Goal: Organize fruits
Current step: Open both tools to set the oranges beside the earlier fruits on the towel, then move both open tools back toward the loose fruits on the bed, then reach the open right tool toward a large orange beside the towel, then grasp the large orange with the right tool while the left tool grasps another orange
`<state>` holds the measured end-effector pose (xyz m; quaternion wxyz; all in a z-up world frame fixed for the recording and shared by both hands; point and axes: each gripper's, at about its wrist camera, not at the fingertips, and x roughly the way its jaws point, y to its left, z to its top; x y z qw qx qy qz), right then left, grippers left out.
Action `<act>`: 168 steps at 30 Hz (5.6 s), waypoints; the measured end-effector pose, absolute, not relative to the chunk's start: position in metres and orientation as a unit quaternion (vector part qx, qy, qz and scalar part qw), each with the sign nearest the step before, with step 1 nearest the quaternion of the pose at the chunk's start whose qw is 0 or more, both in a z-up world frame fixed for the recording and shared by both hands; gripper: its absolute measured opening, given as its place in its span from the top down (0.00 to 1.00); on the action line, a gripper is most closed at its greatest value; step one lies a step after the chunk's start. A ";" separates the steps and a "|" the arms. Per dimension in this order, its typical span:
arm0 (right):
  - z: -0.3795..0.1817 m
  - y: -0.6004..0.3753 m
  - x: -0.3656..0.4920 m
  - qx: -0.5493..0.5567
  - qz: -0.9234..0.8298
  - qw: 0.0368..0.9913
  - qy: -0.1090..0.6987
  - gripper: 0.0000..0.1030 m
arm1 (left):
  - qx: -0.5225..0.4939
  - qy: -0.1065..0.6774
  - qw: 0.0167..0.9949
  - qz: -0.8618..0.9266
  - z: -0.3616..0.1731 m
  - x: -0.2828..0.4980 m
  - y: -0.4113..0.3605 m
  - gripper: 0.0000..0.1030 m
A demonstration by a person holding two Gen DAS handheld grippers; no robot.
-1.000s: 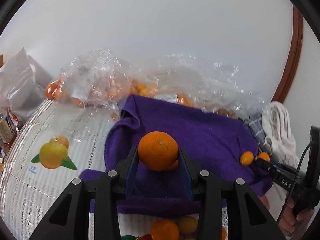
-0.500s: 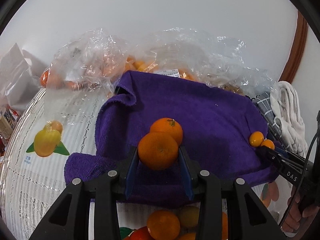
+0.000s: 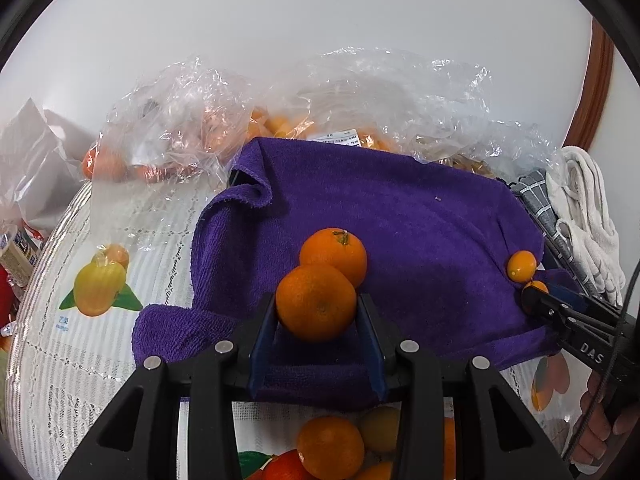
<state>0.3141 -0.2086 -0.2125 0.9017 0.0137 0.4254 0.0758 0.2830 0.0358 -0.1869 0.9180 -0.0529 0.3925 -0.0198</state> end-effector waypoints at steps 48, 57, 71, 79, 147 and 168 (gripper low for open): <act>-0.188 -0.111 0.187 0.007 0.153 0.896 0.417 0.64 | -0.077 0.434 0.897 0.034 -0.196 0.144 0.129 0.51; -0.198 -0.083 0.213 -0.003 0.170 0.885 0.434 0.64 | -0.086 0.416 0.904 0.034 -0.203 0.144 0.134 0.50; -0.193 -0.128 0.202 0.043 0.172 0.881 0.438 0.75 | -0.110 0.412 0.904 0.011 -0.204 0.145 0.139 0.41; -0.192 -0.169 0.183 0.047 0.150 0.886 0.435 0.71 | -0.095 0.417 0.904 0.014 -0.204 0.146 0.134 0.38; -0.198 -0.273 0.137 0.002 0.104 0.900 0.424 0.49 | -0.175 0.430 0.885 -0.037 -0.185 0.210 0.080 0.73; -0.183 -0.270 0.122 0.013 0.059 0.910 0.410 0.60 | -0.136 0.429 0.892 -0.038 -0.166 0.144 0.078 0.73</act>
